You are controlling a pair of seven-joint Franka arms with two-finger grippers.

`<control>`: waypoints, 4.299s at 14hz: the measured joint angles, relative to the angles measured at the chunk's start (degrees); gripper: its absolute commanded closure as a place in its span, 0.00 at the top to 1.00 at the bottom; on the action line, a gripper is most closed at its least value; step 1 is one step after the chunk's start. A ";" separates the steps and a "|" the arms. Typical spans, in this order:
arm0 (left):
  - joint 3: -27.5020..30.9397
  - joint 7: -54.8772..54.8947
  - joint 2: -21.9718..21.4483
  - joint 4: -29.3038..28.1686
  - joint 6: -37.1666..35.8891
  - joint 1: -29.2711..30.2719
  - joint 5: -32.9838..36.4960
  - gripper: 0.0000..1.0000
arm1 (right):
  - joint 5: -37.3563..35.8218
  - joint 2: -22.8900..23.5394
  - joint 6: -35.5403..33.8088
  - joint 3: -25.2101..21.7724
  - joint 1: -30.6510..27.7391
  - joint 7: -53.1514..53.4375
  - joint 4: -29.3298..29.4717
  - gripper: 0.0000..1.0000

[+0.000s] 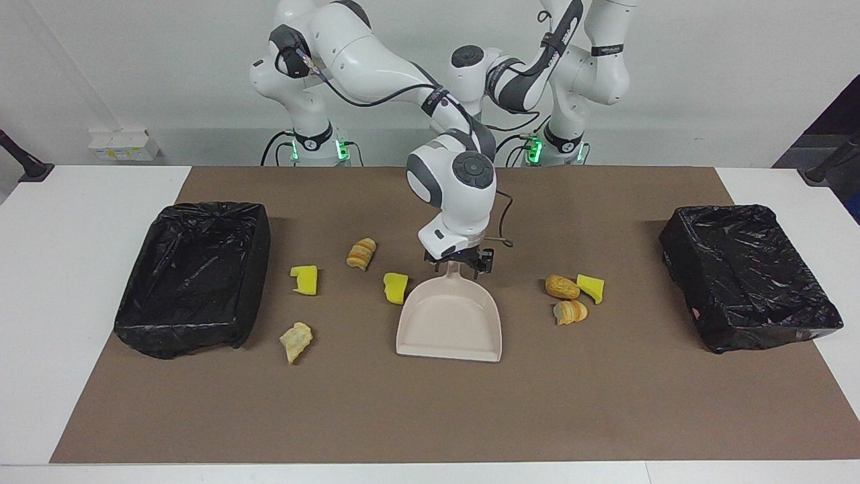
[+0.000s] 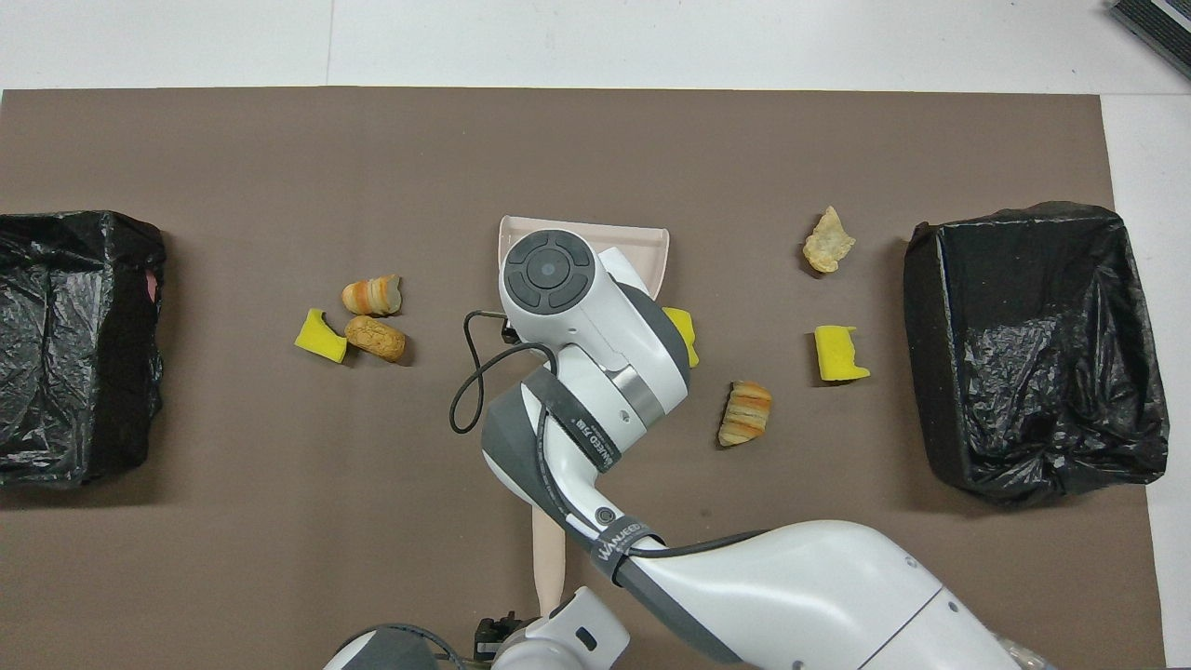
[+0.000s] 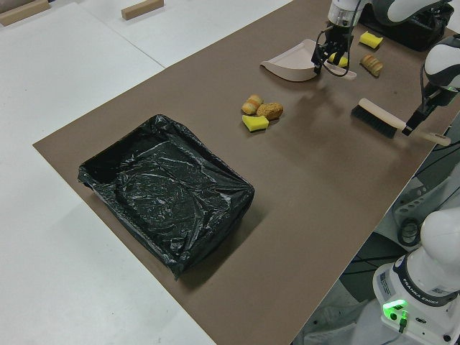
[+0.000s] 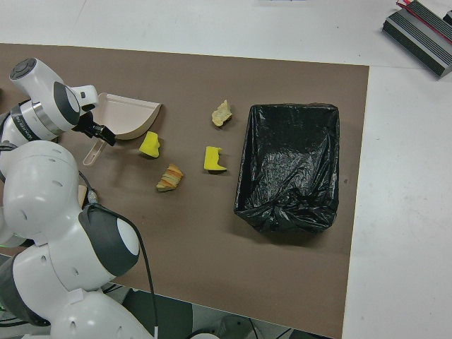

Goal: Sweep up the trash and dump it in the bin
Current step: 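Grasp the dustpan with the right gripper while the left gripper lifts the brush, then sweep the bread and sponge pieces into the dustpan with the left gripper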

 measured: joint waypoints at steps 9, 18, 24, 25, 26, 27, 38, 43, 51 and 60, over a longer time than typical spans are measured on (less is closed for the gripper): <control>0.72 1.05 -1.34 1.07 -7.28 0.11 0.00 0.00 | 2.56 -0.86 0.18 -0.01 -0.15 -0.19 -0.37 0.00; 18.22 15.64 -14.58 3.87 -27.07 6.04 0.16 0.00 | 1.12 -3.82 0.44 -0.50 -2.30 -34.36 -0.37 0.00; 23.13 28.52 -6.62 13.22 -27.14 26.01 0.20 0.00 | -0.53 -3.89 0.44 -0.51 -4.94 -66.15 -0.98 0.00; 23.15 30.09 -3.87 16.18 -27.13 28.34 0.20 0.00 | -0.61 -3.95 0.44 -0.52 -5.29 -71.45 -1.41 0.00; 23.15 32.00 -1.34 18.48 -27.11 30.29 0.21 0.00 | -0.66 -4.01 0.44 -0.53 -5.60 -76.84 -1.80 0.00; 23.13 34.17 0.91 20.07 -26.99 32.00 0.20 0.00 | -0.71 -4.09 0.44 -0.53 -5.87 -81.88 -2.23 0.00; 21.69 43.44 12.35 20.42 -19.58 29.12 0.18 0.00 | -11.86 -4.69 -1.04 -0.04 -4.17 -95.90 -5.41 0.00; 21.40 35.06 13.19 20.43 -14.82 23.94 -1.32 0.00 | -13.09 -4.96 -1.72 -0.04 -3.10 -95.90 -5.41 0.00; 20.86 30.70 16.09 21.39 -6.93 12.11 -10.63 0.00 | -13.08 -4.71 -1.29 -0.08 -3.80 -96.68 -5.91 0.00; 21.96 33.77 16.18 28.36 -13.94 11.21 -12.33 0.00 | -13.07 -4.46 0.54 -0.07 -4.47 -98.12 -6.16 0.00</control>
